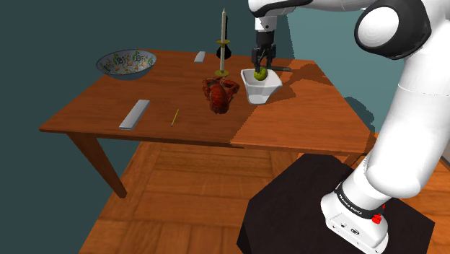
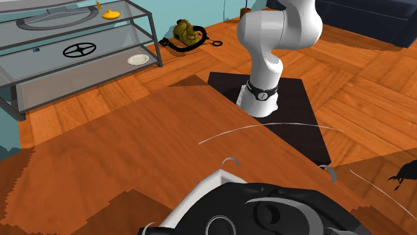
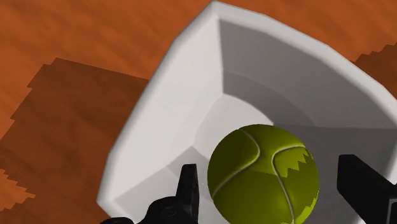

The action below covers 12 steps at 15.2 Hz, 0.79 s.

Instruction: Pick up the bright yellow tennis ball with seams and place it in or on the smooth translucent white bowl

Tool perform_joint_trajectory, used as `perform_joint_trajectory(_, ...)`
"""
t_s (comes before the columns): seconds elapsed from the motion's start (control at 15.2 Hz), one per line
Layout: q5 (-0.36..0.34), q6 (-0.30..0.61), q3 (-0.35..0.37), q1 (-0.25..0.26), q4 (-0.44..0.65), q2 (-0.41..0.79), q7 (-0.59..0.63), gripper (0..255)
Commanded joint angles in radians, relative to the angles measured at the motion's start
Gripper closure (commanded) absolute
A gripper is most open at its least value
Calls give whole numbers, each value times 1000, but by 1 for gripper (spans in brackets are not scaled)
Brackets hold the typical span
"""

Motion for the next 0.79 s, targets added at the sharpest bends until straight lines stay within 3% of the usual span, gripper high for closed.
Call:
perform_joint_trajectory(0.0, 0, 0, 0, 0, 0, 0, 0, 0)
perform_joint_trajectory(0.26, 0, 0, 0, 0, 0, 0, 0, 0)
perform_joint_trajectory(0.53, 10, -144, -2, -13, 187, 44, -4, 0)
perform_joint_trajectory(0.73, 10, -144, -2, -13, 187, 44, -4, 0)
